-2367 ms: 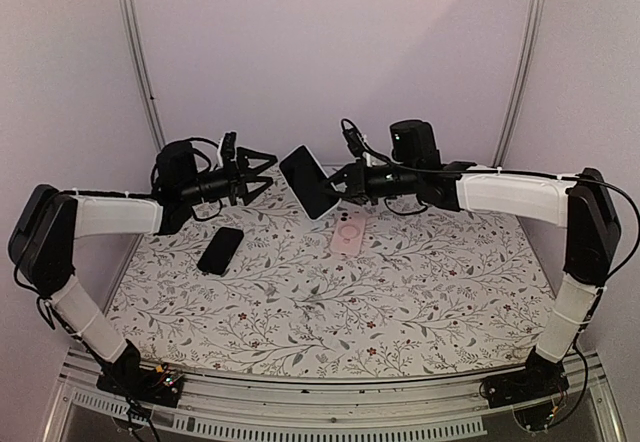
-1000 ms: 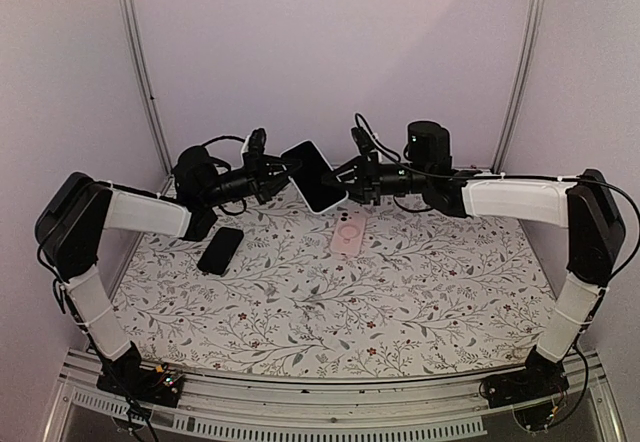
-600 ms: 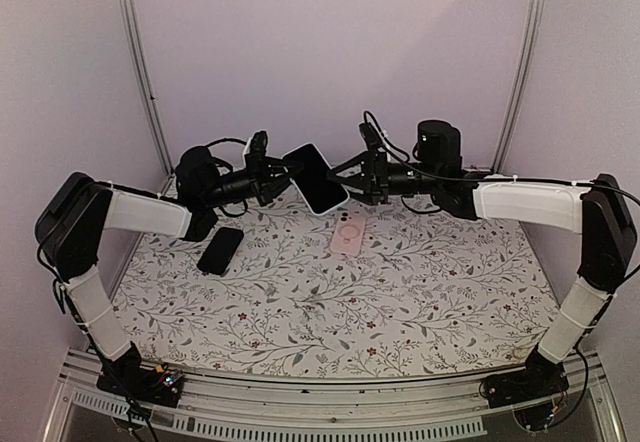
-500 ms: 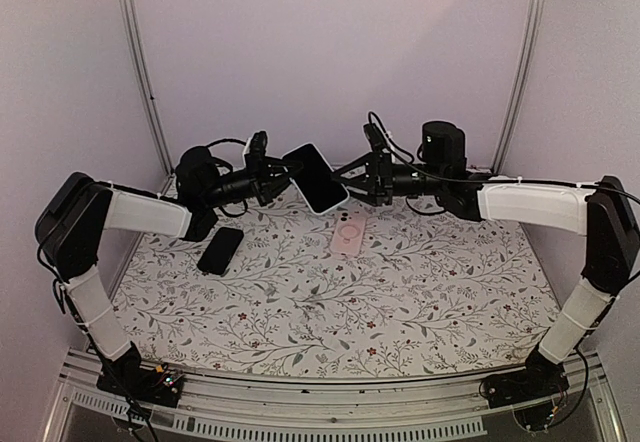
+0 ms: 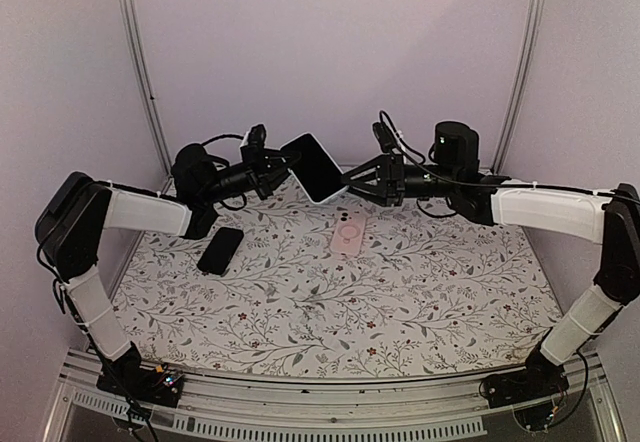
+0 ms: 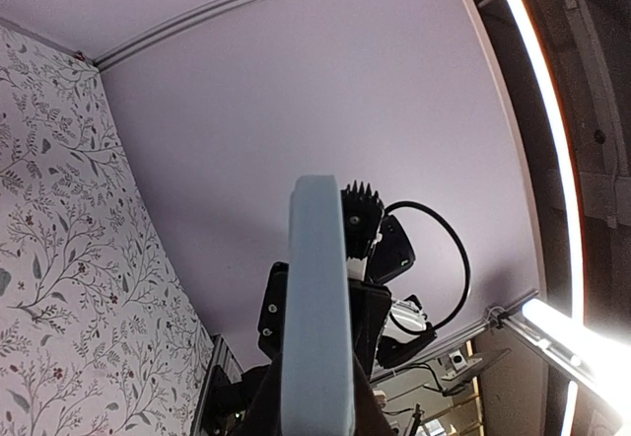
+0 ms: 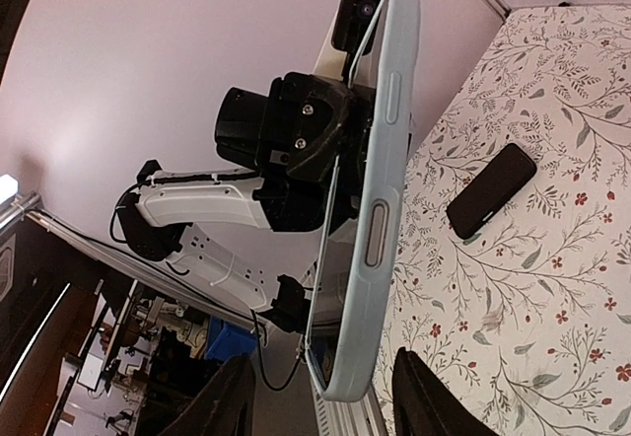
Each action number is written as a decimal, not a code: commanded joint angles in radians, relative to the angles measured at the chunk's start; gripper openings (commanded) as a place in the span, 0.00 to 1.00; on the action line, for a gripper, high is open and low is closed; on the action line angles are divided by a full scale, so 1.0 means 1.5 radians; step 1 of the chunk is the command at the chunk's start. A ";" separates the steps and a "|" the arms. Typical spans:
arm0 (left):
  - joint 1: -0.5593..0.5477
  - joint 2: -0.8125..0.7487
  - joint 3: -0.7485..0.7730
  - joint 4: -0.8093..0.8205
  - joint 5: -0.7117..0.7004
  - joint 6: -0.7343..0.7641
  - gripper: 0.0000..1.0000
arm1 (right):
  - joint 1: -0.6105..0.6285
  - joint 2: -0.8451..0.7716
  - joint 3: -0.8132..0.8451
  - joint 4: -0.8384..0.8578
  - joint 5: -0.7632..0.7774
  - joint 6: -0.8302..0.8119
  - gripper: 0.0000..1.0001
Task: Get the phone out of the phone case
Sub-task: Remove the bottom right corner of the phone case from the phone.
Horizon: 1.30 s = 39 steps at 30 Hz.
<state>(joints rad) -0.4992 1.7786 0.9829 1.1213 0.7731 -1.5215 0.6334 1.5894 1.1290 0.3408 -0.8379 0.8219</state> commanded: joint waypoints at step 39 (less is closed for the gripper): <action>-0.019 0.000 0.043 0.150 0.000 -0.072 0.00 | -0.017 -0.052 -0.030 0.064 -0.022 0.033 0.33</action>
<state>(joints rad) -0.5163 1.7790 1.0153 1.2495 0.7753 -1.6207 0.6212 1.5383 1.0939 0.4194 -0.8883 0.8581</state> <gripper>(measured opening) 0.107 0.327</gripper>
